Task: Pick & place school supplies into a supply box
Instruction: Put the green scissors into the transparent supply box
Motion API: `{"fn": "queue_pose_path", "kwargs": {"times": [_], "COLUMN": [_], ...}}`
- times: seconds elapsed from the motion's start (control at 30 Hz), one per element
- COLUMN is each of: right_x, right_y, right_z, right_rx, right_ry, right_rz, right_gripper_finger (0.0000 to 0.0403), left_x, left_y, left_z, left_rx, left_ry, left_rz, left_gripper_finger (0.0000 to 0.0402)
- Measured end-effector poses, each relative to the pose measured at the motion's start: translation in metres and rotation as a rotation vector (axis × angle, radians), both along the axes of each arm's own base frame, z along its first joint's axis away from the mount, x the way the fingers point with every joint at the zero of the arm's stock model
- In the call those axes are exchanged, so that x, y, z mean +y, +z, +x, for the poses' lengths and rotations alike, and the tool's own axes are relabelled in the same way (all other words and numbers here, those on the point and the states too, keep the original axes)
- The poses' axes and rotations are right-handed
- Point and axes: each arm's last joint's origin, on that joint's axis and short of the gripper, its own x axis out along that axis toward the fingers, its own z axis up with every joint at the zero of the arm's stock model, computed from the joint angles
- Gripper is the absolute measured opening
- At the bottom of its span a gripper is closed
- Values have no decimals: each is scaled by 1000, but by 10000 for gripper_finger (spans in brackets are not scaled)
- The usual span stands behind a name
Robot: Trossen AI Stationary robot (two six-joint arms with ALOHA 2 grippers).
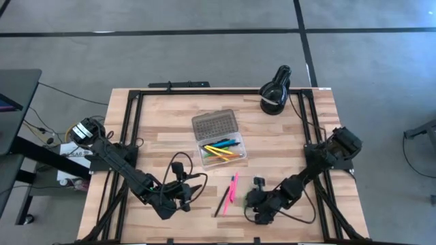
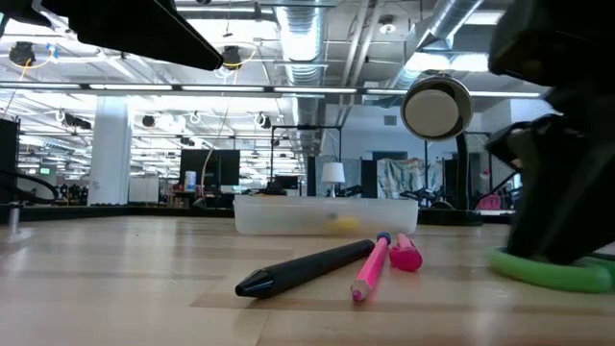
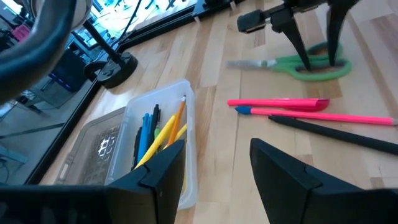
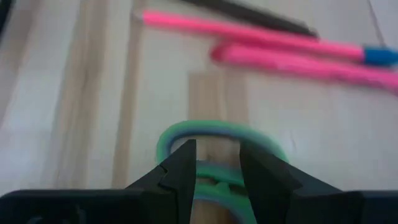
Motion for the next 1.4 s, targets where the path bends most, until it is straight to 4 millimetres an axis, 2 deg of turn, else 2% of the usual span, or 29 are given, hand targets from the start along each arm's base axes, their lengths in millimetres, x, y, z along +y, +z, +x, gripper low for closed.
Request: {"fn": "queue_pose_path", "kwargs": {"times": [0.23, 0.5, 1.03, 1.4], "right_x": [-5, -1, 13, 29], "right_y": [14, 28, 6, 6], "right_z": [-21, -31, -28, -48], "right_rx": [99, 53, 61, 90], "right_ry": [-44, -47, -63, -56], "right_rz": [-29, -36, 4, 55], "right_gripper_finger": [118, 118, 118, 118], "left_x": [0, 0, 0, 1], "left_y": [0, 0, 0, 0], "left_z": [0, 0, 0, 1], "left_rx": [1, 0, -1, -7], "left_ry": [-3, -2, 1, 12], "left_rz": [6, 5, 7, 13], "left_gripper_finger": [177, 177, 177, 177]}}
